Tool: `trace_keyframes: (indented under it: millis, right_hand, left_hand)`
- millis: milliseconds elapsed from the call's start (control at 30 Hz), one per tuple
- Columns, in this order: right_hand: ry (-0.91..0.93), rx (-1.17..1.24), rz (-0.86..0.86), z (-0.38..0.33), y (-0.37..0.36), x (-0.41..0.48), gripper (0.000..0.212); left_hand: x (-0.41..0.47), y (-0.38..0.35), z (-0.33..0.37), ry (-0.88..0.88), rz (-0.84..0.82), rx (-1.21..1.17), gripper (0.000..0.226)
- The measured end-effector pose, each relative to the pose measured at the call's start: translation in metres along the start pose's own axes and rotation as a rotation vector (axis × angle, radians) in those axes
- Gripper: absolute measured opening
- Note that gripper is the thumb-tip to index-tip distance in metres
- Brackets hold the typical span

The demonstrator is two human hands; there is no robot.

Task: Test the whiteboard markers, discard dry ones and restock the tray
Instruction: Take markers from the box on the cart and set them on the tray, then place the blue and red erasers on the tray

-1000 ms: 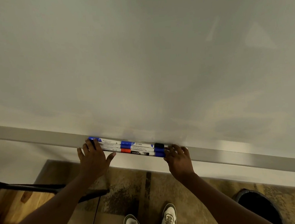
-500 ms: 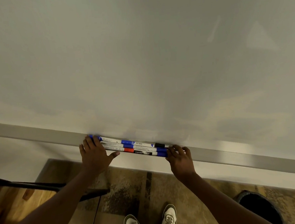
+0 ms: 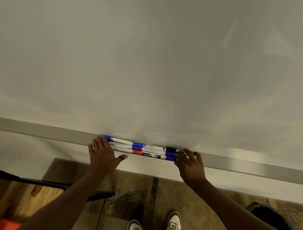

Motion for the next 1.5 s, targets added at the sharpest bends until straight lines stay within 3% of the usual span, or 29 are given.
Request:
trace_keyframes:
  millis: [133, 300, 400, 800, 1167, 1500]
  right_hand:
    - [0.066, 0.032, 0.059, -0.023, 0.007, 0.004, 0.027]
    - [0.049, 0.128, 0.042, -0.067, 0.024, 0.029, 0.046]
    - [0.114, 0.220, 0.018, -0.100, 0.034, 0.044, 0.071]
    - [0.515, 0.303, -0.021, -0.218, 0.043, 0.070, 0.081]
    - [0.810, 0.301, -0.213, -0.340, 0.004, 0.036, 0.075]
    - [0.859, 0.182, -0.394, -0.440, -0.057, 0.007, 0.066]
  left_hand:
    - [-0.018, 0.020, 0.003, -0.033, 0.106, 0.078, 0.119]
    - [-0.057, 0.047, -0.001, -0.061, 0.199, 0.143, 0.110]
    - [-0.080, 0.056, -0.011, 0.035, 0.135, 0.193, 0.112]
    - [-0.186, 0.078, -0.079, 0.405, 0.195, 0.092, 0.104]
    - [-0.282, 0.012, -0.161, 0.652, 0.051, -0.002, 0.106]
    - [-0.312, -0.072, -0.224, 0.696, -0.145, -0.083, 0.100]
Point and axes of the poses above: each hand's wrist, its own x-axis towards the middle knuckle, its own y-axis out of the back of the hand, z = x × y, the point moved 6 cm from there along x, towards the middle knuckle, and after that the axes turned 9 degrees about x, right-handed, at the moved point
